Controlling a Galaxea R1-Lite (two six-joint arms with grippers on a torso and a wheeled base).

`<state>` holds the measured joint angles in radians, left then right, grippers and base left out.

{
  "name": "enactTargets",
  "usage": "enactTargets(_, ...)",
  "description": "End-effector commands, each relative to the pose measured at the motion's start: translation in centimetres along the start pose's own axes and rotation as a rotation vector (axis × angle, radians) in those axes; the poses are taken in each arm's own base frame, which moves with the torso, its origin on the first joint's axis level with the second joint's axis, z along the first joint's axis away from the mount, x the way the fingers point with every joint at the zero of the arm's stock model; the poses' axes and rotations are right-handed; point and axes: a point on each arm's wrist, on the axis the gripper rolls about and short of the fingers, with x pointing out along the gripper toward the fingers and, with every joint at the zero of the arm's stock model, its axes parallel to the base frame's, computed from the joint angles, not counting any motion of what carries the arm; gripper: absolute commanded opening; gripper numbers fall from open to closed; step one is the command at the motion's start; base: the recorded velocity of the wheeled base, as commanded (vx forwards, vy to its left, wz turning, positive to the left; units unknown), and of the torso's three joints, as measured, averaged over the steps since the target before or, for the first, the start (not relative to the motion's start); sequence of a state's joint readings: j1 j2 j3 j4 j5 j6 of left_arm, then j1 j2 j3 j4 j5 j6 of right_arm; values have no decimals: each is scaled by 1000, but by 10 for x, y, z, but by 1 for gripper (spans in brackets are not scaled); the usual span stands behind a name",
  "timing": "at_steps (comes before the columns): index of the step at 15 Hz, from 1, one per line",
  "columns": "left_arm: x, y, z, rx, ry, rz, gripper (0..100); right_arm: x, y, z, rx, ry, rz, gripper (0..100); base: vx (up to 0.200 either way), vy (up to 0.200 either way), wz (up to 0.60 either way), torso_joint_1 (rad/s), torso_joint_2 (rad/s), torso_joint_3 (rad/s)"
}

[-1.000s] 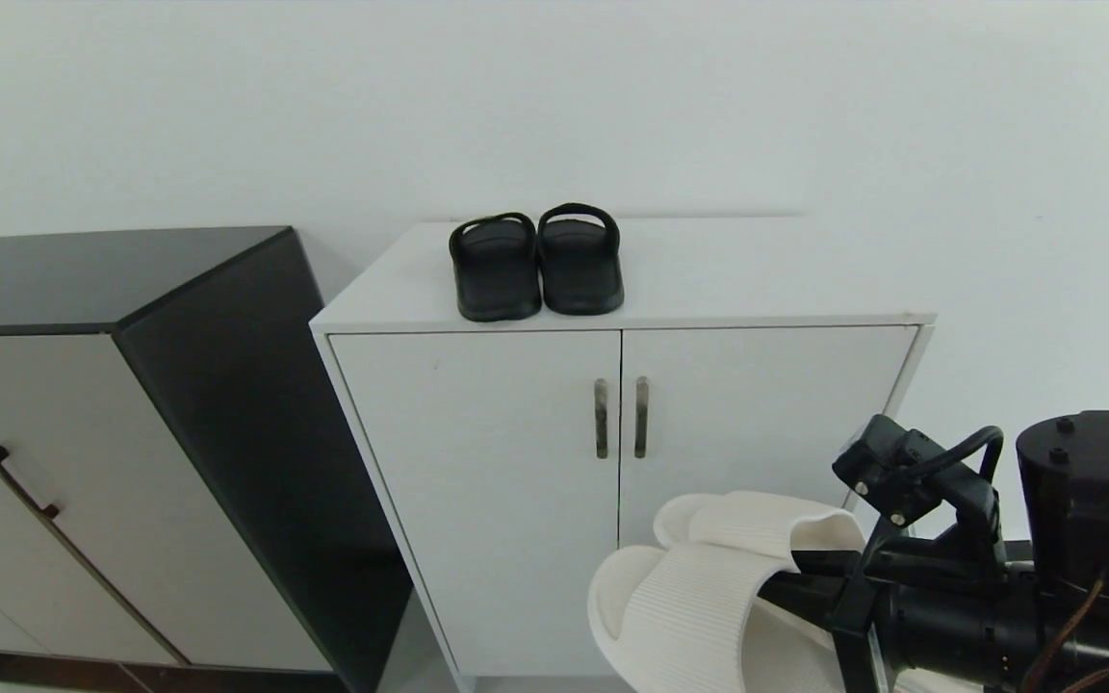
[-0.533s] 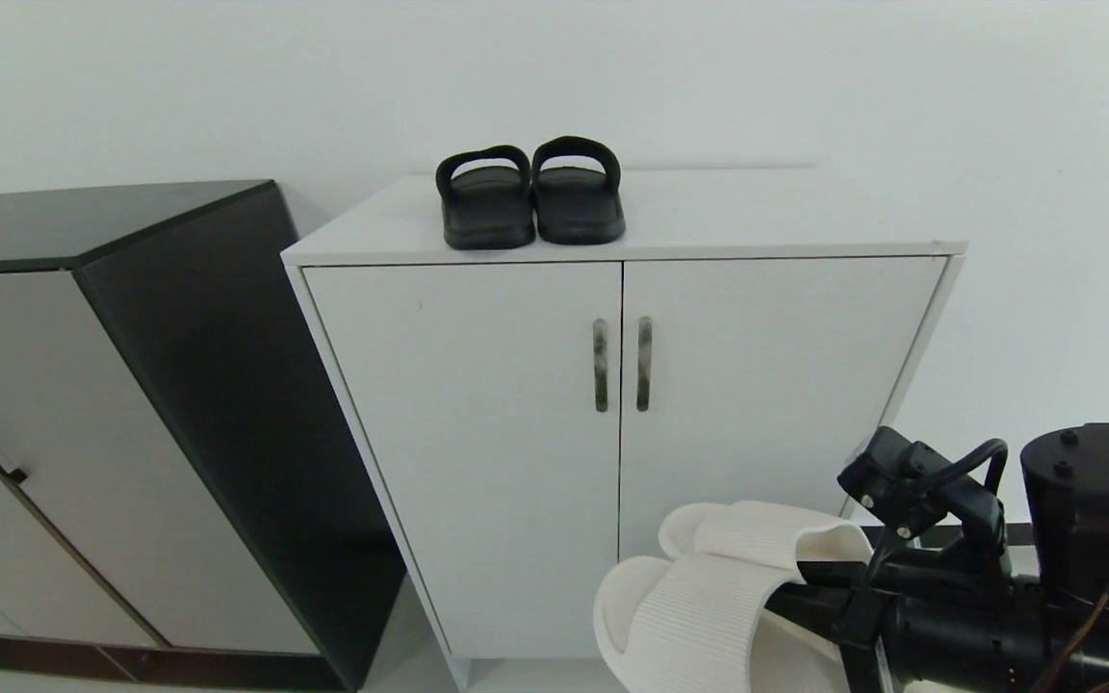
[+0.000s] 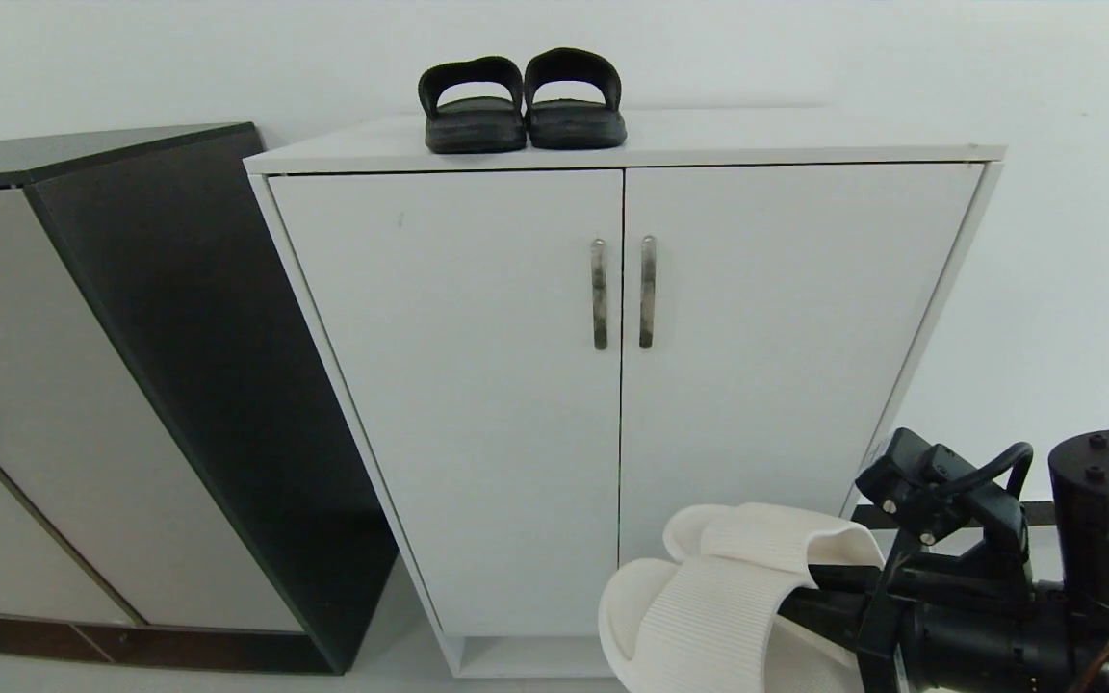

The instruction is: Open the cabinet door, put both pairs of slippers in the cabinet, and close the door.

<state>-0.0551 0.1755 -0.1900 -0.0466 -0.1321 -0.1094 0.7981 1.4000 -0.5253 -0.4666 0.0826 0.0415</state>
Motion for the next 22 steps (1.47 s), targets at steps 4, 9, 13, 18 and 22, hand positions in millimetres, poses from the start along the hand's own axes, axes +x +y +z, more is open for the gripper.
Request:
enactTargets(4, 56, -5, 27, -80, 265, -376, 100, -3, 0, 3, -2, -23, -1, 0, 0, 0, 0, 1, 93, 82)
enactTargets(9, 147, -19, 48, -105, 328, -630, 100, -1, 1, 1, 1, -14, 19, 0, 0, 0, 0, 0, 0, 0)
enactTargets(13, 218, -49, 61, -86, 287, -753, 100, 1, 0, -4, 8, 5, 20, 0, 0, 0, 0, 0, 0, 0)
enactTargets(18, 272, -97, 91, -95, 228, -853, 100, -4, 1, -6, 2, 4, 53, 0, 0, 0, 0, 0, 0, 0)
enactTargets(22, 304, -119, 91, -122, 250, -1039, 100, 7, 0, -13, 7, 54, 57, 0, 0, 0, 0, 0, 0, 0)
